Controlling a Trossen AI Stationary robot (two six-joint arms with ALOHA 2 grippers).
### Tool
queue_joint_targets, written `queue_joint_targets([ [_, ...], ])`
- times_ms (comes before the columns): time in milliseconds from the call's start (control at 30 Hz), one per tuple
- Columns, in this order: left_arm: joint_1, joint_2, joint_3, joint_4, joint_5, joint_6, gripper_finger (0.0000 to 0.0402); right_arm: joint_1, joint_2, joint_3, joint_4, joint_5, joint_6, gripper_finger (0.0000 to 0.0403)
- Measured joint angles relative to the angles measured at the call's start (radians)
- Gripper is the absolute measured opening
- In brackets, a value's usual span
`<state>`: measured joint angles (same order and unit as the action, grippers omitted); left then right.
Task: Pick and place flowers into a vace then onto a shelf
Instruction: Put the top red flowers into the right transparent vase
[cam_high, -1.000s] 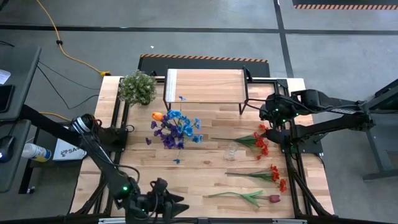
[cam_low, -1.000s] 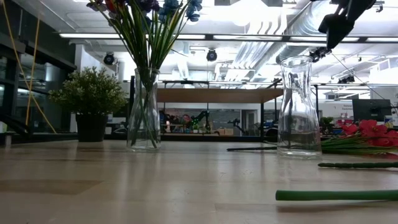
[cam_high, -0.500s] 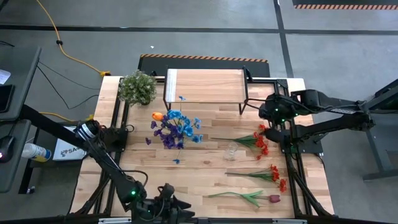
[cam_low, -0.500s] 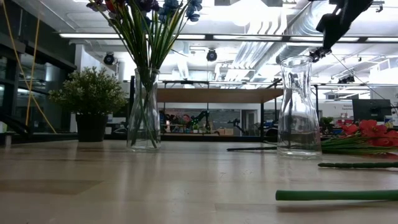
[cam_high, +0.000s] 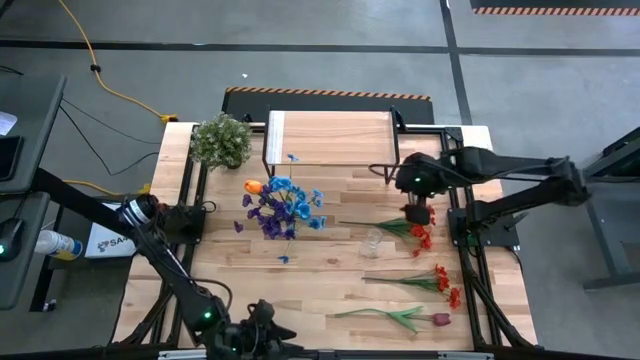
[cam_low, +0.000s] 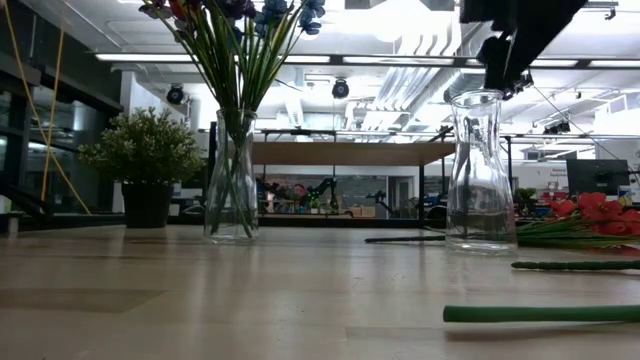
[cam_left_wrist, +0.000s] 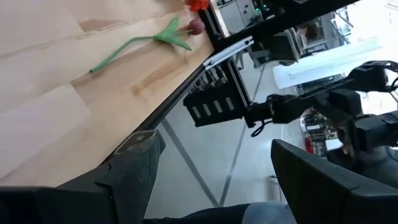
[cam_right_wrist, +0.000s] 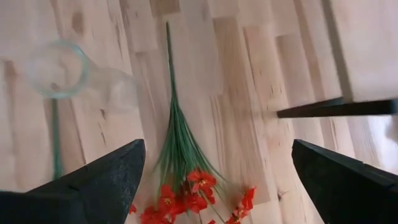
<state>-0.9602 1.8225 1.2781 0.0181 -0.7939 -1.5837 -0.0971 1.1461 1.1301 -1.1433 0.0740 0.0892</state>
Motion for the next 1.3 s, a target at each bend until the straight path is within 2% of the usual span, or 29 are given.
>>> queue_joint_targets([
  [300, -0.002, 0.000, 0.000, -0.002, 0.019, 0.000, 0.0340, -0.002, 0.063, -0.012, -0.048, 0.025, -0.055, 0.0394],
  [567, -0.003, 0.000, 0.000, -0.003, 0.020, -0.004, 0.0340, -0.001, -0.107, -0.304, 0.135, 0.042, 0.021, 0.0394],
  [667, -0.002, 0.000, 0.000, -0.007, 0.020, -0.023, 0.0340, -0.001, -0.180, -0.375, 0.186, 0.049, 0.056, 0.0394],
  [833, -0.002, 0.000, 0.000, -0.013, 0.018, -0.048, 0.0340, -0.001, -0.203, -0.370, 0.198, 0.051, 0.048, 0.0394],
  [1300, -0.002, 0.000, 0.000, -0.014, 0.017, -0.048, 0.0340, -0.001, -0.085, -0.374, 0.202, 0.016, 0.062, 0.0394],
])
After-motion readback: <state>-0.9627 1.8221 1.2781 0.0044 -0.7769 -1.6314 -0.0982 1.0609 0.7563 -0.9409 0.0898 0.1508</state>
